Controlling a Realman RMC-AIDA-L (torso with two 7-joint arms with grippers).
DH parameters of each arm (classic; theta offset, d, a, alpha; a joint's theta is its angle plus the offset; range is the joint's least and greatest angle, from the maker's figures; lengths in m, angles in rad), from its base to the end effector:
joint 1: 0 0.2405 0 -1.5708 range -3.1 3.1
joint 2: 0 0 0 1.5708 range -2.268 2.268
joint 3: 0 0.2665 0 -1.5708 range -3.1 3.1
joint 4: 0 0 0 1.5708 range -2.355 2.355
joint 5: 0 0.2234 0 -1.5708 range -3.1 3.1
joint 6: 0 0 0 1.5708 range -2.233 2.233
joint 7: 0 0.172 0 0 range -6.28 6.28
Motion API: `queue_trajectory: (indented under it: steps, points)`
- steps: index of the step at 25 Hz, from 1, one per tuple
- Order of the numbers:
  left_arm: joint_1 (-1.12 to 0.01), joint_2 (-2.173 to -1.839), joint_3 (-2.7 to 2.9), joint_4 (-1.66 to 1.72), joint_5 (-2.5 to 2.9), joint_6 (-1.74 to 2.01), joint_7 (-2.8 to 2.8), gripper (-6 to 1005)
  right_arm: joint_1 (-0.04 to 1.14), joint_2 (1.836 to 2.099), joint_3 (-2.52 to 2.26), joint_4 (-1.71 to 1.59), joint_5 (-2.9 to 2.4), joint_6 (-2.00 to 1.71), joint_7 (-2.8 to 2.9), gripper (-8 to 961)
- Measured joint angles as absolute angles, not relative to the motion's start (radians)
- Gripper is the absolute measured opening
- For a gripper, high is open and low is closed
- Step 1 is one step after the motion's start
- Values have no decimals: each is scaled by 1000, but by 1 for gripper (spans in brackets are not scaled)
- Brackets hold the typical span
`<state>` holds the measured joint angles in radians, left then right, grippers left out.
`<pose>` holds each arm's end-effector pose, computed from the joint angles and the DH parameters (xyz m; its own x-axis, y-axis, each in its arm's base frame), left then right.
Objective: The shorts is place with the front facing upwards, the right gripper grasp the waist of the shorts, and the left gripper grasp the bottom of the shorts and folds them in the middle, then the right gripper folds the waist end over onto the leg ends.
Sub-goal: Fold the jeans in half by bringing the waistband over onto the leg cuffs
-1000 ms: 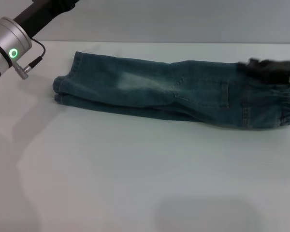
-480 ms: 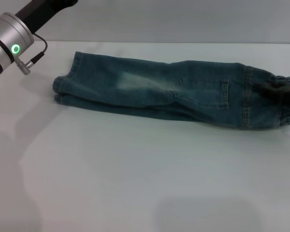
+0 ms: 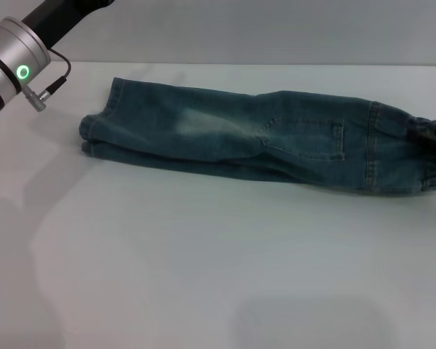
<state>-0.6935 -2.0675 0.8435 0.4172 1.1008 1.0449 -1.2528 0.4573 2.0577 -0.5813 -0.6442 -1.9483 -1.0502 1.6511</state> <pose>-0.2167 0.4766 0.0138 0.3864 0.1366 0.9121 0.7953 -0.5502 -0.2545 0.3656 0.3957 0.0220 0.5161 -0.5399 -0.6650 -0.8565 -0.3354 -0.3924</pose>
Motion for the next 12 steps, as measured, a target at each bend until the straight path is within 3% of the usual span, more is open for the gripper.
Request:
queue_trajectory:
  steps: [12]
  points:
    - [-714,-2073,845,345,1009,1094,-1160,838,456,2031,-546,-746,-1755,-1159,1589,449]
